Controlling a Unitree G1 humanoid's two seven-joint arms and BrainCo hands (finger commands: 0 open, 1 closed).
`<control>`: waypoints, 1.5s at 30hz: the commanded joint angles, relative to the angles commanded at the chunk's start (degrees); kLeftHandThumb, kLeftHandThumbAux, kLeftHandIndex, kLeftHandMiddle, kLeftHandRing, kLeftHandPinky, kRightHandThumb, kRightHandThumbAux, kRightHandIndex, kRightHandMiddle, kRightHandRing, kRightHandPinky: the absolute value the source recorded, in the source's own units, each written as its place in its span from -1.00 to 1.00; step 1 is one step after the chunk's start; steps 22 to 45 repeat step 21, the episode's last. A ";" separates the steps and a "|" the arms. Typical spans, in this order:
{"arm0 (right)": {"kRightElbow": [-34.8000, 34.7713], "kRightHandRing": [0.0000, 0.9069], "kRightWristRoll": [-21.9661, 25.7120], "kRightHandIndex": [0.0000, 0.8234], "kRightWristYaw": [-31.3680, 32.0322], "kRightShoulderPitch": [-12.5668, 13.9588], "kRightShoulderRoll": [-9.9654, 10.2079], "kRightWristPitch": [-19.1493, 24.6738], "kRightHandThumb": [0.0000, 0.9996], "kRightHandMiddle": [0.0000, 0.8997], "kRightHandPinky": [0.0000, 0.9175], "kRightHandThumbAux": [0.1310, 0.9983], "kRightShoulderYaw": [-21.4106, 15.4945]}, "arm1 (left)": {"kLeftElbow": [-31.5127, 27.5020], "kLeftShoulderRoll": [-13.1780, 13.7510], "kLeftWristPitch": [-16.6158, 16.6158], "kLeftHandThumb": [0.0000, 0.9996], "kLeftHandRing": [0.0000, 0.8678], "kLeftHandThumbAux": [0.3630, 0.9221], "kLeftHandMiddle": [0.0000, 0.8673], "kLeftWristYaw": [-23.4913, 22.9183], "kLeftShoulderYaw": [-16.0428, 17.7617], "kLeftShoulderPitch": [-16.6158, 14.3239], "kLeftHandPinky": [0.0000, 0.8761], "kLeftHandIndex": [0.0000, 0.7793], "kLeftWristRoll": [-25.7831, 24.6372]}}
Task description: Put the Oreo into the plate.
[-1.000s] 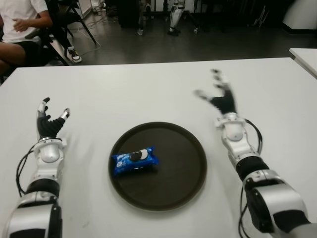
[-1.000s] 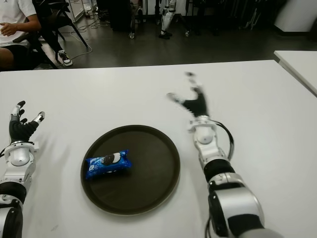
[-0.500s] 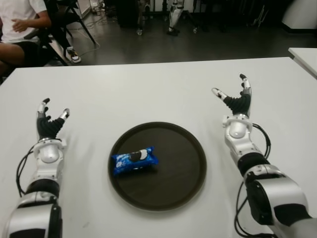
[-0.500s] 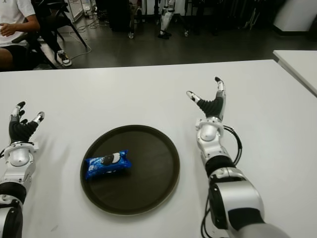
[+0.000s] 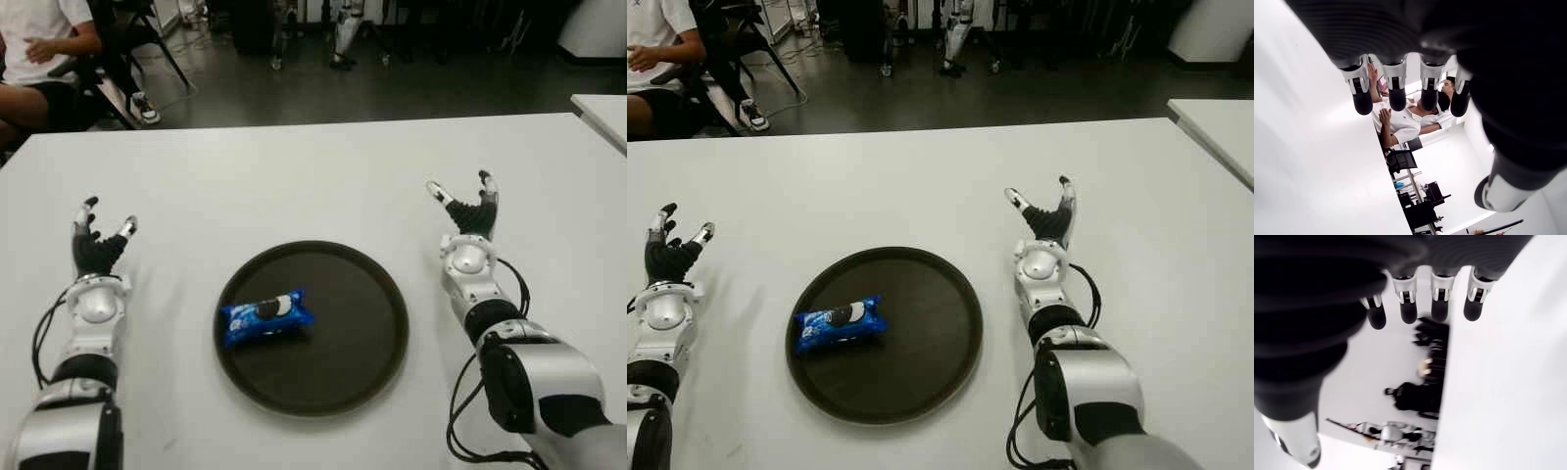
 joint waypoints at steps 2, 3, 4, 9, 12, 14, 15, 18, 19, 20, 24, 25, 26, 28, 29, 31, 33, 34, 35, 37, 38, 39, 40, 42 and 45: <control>0.07 -1.00 0.07 -1.00 0.24 -0.10 -0.04 0.51 -1.00 -1.00 -1.00 0.41 -0.20 | -0.05 0.13 0.00 -1.00 -1.00 0.11 -1.00 -0.46 -0.06 -0.03 -1.00 -1.00 -0.01; 0.09 -1.00 0.04 -1.00 0.31 -0.14 -0.03 0.67 -1.00 -1.00 -1.00 0.41 -0.28 | -0.04 0.17 0.01 -1.00 -1.00 0.11 -1.00 -0.59 -0.07 -0.07 -1.00 -1.00 -0.02; 0.15 -1.00 0.01 -1.00 0.47 -0.20 -0.12 0.97 -1.00 -1.00 -1.00 0.41 -0.35 | -0.15 0.14 -0.12 -1.00 -1.00 0.11 -1.00 -1.14 0.01 -0.03 -1.00 -1.00 -0.25; 0.06 -1.00 0.24 -1.00 1.21 -0.46 -0.29 1.91 -1.00 -1.00 -1.00 0.40 -0.81 | -0.42 0.13 -0.64 -1.00 -1.00 0.07 -1.00 -2.01 0.08 0.04 -1.00 -1.00 -0.49; -0.13 -1.00 0.37 -1.00 1.51 -0.48 -0.23 2.26 -1.00 -1.00 -1.00 0.38 -1.01 | -0.64 0.16 -0.75 -1.00 -1.00 0.04 -1.00 -2.04 0.00 0.13 -1.00 -1.00 -0.33; -0.20 -1.00 0.32 -1.00 1.58 -0.48 -0.21 2.43 -1.00 -1.00 -1.00 0.36 -1.06 | -0.74 0.20 -0.75 -1.00 -1.00 0.03 -1.00 -2.10 -0.08 0.18 -1.00 -1.00 -0.23; -0.22 -1.00 0.23 -1.00 1.62 -0.51 -0.20 2.57 -1.00 -1.00 -1.00 0.35 -1.03 | -0.78 0.25 -0.76 -1.00 -1.00 0.02 -1.00 -2.15 -0.09 0.18 -1.00 -1.00 -0.20; -0.33 -1.00 0.04 -1.00 1.87 -0.50 -0.22 2.71 -1.00 -1.00 -1.00 0.32 -0.93 | -0.65 0.33 -0.63 -1.00 -1.00 0.02 -1.00 -1.92 -0.17 0.25 -1.00 -1.00 -0.01; -0.38 -1.00 0.06 -1.00 2.00 -0.46 -0.23 2.63 -1.00 -1.00 -1.00 0.31 -0.96 | -0.44 0.38 -0.52 -1.00 -1.00 0.02 -1.00 -1.72 -0.22 0.23 -1.00 -1.00 0.12; -0.41 -1.00 0.08 -1.00 2.09 -0.43 -0.24 2.58 -1.00 -1.00 -1.00 0.30 -0.99 | -0.30 0.41 -0.46 -1.00 -1.00 0.01 -1.00 -1.59 -0.26 0.22 -1.00 -1.00 0.21; -0.45 -1.00 0.14 -1.00 2.20 -0.42 -0.23 2.49 -1.00 -1.00 -1.00 0.29 -1.06 | -0.20 0.48 -0.33 -1.00 -1.00 0.00 -1.00 -1.40 -0.30 0.20 -1.00 -1.00 0.32; -0.45 -1.00 0.14 -1.00 2.20 -0.42 -0.23 2.49 -1.00 -1.00 -1.00 0.29 -1.06 | -0.20 0.48 -0.33 -1.00 -1.00 0.00 -1.00 -1.40 -0.30 0.20 -1.00 -1.00 0.32; -0.45 -1.00 0.14 -1.00 2.20 -0.42 -0.23 2.49 -1.00 -1.00 -1.00 0.29 -1.06 | -0.20 0.48 -0.33 -1.00 -1.00 0.00 -1.00 -1.40 -0.30 0.20 -1.00 -1.00 0.32; -0.45 -1.00 0.14 -1.00 2.20 -0.42 -0.23 2.49 -1.00 -1.00 -1.00 0.29 -1.06 | -0.20 0.48 -0.33 -1.00 -1.00 0.00 -1.00 -1.40 -0.30 0.20 -1.00 -1.00 0.32; -0.45 -1.00 0.14 -1.00 2.20 -0.42 -0.23 2.49 -1.00 -1.00 -1.00 0.29 -1.06 | -0.20 0.48 -0.33 -1.00 -1.00 0.00 -1.00 -1.40 -0.30 0.20 -1.00 -1.00 0.32; -0.45 -1.00 0.14 -1.00 2.20 -0.42 -0.23 2.49 -1.00 -1.00 -1.00 0.29 -1.06 | -0.20 0.48 -0.33 -1.00 -1.00 0.00 -1.00 -1.40 -0.30 0.20 -1.00 -1.00 0.32; -0.45 -1.00 0.14 -1.00 2.20 -0.42 -0.23 2.49 -1.00 -1.00 -1.00 0.29 -1.06 | -0.20 0.48 -0.33 -1.00 -1.00 0.00 -1.00 -1.40 -0.30 0.20 -1.00 -1.00 0.32; -0.45 -1.00 0.14 -1.00 2.20 -0.42 -0.23 2.49 -1.00 -1.00 -1.00 0.29 -1.06 | -0.20 0.48 -0.33 -1.00 -1.00 0.00 -1.00 -1.40 -0.30 0.20 -1.00 -1.00 0.32; -0.45 -1.00 0.14 -1.00 2.20 -0.42 -0.23 2.49 -1.00 -1.00 -1.00 0.29 -1.06 | -0.20 0.48 -0.33 -1.00 -1.00 0.00 -1.00 -1.40 -0.30 0.20 -1.00 -1.00 0.32; -0.45 -1.00 0.14 -1.00 2.20 -0.42 -0.23 2.49 -1.00 -1.00 -1.00 0.29 -1.06 | -0.20 0.48 -0.33 -1.00 -1.00 0.00 -1.00 -1.40 -0.30 0.20 -1.00 -1.00 0.32; -0.45 -1.00 0.14 -1.00 2.20 -0.42 -0.23 2.49 -1.00 -1.00 -1.00 0.29 -1.06 | -0.20 0.48 -0.33 -1.00 -1.00 0.00 -1.00 -1.40 -0.30 0.20 -1.00 -1.00 0.32; -0.45 -1.00 0.14 -1.00 2.20 -0.42 -0.23 2.49 -1.00 -1.00 -1.00 0.29 -1.06 | -0.20 0.48 -0.33 -1.00 -1.00 0.00 -1.00 -1.40 -0.30 0.20 -1.00 -1.00 0.32; -0.45 -1.00 0.14 -1.00 2.20 -0.42 -0.23 2.49 -1.00 -1.00 -1.00 0.29 -1.06 | -0.20 0.48 -0.33 -1.00 -1.00 0.00 -1.00 -1.40 -0.30 0.20 -1.00 -1.00 0.32; -0.45 -1.00 0.14 -1.00 2.20 -0.42 -0.23 2.49 -1.00 -1.00 -1.00 0.29 -1.06 | -0.20 0.48 -0.33 -1.00 -1.00 0.00 -1.00 -1.40 -0.30 0.20 -1.00 -1.00 0.32; -0.45 -1.00 0.14 -1.00 2.20 -0.42 -0.23 2.49 -1.00 -1.00 -1.00 0.29 -1.06 | -0.20 0.48 -0.33 -1.00 -1.00 0.00 -1.00 -1.40 -0.30 0.20 -1.00 -1.00 0.32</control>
